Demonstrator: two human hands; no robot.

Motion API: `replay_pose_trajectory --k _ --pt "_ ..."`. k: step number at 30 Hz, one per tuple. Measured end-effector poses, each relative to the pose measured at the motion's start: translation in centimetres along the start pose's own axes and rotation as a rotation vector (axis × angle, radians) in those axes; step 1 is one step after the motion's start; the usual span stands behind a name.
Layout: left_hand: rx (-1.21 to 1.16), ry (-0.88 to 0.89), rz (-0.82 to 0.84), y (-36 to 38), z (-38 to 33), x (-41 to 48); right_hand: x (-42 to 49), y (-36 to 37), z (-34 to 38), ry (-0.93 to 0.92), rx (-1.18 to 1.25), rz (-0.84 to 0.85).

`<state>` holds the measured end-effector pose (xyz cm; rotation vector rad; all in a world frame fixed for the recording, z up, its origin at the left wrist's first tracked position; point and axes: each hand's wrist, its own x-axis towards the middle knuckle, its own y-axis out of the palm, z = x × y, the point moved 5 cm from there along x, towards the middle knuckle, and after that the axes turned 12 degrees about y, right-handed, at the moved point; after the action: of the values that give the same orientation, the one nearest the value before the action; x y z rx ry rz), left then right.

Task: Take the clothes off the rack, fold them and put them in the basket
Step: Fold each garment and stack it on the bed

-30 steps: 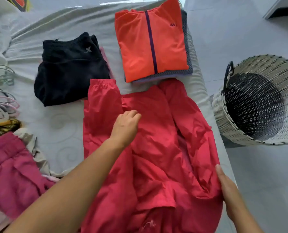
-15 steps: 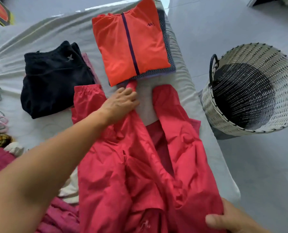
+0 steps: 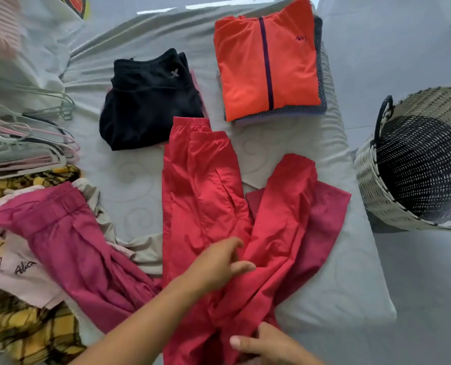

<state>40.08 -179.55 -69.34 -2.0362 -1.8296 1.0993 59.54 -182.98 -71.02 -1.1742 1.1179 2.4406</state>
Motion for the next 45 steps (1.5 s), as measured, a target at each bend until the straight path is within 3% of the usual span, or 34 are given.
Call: replay_pose_trajectory --k 1,2,4,7,8,12,14,16,18,22,27,29,32,34,37,41,45 --pt "-0.003 -0.064 0.083 1.6 0.3 -1.0 -2.4 0.6 -0.2 0.185 -0.058 -0.103" --pt "-0.019 -0.114 0.105 2.7 1.0 -1.8 -1.2 1.3 0.7 0.133 -0.109 -0.061" --pt "-0.179 -0.222 0.086 3.7 3.1 -2.8 -0.3 -4.1 3.8 0.197 -0.128 -0.411" --pt "-0.308 -0.183 0.107 4.8 3.1 -3.8 -0.1 -11.1 10.4 -0.047 -0.106 -0.975" --pt "-0.325 -0.146 0.1 5.0 2.9 -4.0 0.4 -12.7 12.0 -0.103 -0.051 -1.035" --pt "-0.352 0.024 -0.023 4.6 1.7 -5.4 3.0 -15.4 17.1 -0.102 0.407 -0.951" --pt "-0.451 0.051 -0.091 4.6 1.1 -6.4 3.2 -14.5 18.7 -0.007 0.432 -0.826" --pt "-0.531 0.02 -0.183 4.7 1.3 -7.5 2.8 -13.4 20.7 -0.028 0.446 -0.716" --pt "-0.573 -0.037 -0.349 4.6 1.9 -8.5 1.7 -11.8 23.1 -0.13 0.457 -0.652" --pt "-0.721 -0.224 -0.717 4.5 3.8 -10.7 -0.1 -7.9 28.7 -0.561 0.326 -0.679" --pt "-0.968 -0.319 -0.934 3.7 5.3 -11.9 2.6 -0.7 35.0 -0.86 -0.02 -0.809" --pt "-1.095 -0.41 -0.953 4.3 6.4 -11.5 6.2 0.3 36.2 -0.74 -0.173 -0.865" --pt "-1.216 -0.522 -0.925 4.9 7.4 -11.1 10.7 -0.4 33.2 -0.334 -0.532 -0.962" --pt "-1.276 -0.535 -0.872 5.0 7.8 -10.8 11.1 -0.7 28.8 -0.285 -0.692 -0.967" --pt "-1.274 -0.538 -0.815 5.0 8.3 -11.0 9.5 -0.9 21.2 -0.332 -0.647 -0.923" --pt "-1.304 -0.515 -0.824 5.1 8.4 -11.3 6.0 0.8 10.5 -0.166 -0.463 -0.681" --pt "-1.344 -0.432 -0.786 4.9 7.5 -10.8 3.6 3.6 3.4 -0.019 -0.438 -0.432"
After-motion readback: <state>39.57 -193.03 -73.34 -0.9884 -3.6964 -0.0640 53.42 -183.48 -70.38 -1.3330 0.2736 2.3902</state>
